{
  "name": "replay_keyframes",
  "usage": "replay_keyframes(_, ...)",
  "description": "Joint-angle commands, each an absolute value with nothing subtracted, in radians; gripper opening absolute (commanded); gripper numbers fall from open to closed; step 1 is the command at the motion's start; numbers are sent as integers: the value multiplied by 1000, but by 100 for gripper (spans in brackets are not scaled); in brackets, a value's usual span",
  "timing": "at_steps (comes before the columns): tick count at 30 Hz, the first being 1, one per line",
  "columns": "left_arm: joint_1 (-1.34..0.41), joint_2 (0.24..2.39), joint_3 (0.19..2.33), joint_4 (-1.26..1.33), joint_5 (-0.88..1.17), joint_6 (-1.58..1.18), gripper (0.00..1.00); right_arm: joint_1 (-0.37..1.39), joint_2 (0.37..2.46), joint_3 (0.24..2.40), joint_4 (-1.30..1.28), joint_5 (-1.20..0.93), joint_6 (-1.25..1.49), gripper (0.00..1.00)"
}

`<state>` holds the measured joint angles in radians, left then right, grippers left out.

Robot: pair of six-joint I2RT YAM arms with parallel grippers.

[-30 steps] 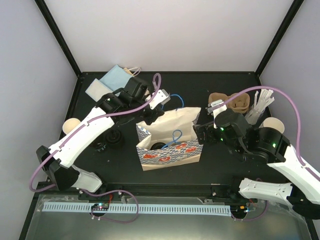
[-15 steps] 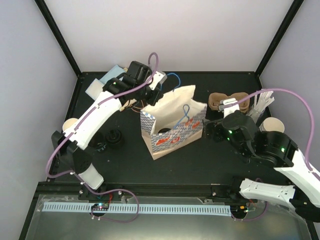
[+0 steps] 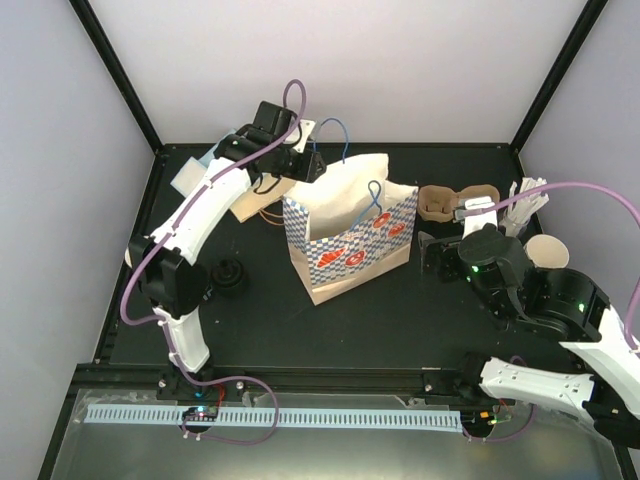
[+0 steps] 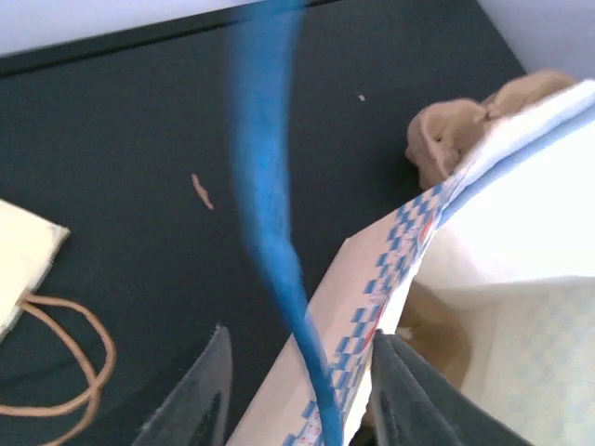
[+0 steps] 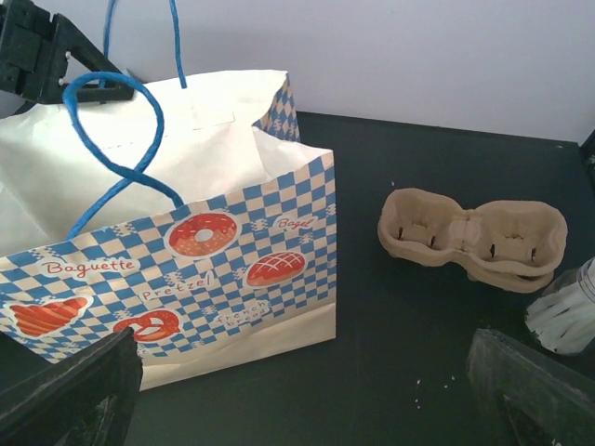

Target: Pack the takeout coffee

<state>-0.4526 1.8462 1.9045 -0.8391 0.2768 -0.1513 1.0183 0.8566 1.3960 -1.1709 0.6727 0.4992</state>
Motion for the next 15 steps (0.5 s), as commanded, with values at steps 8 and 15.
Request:
replay_keyframes(8, -451, 1599, 1828, -899, 366, -138, 83, 1014, 850, 1369, -1228, 707, 555, 100)
replay_keyframes(15, -450, 1255, 1531, -866, 281, -176, 97, 1014, 827, 1316, -1228, 628, 604, 100)
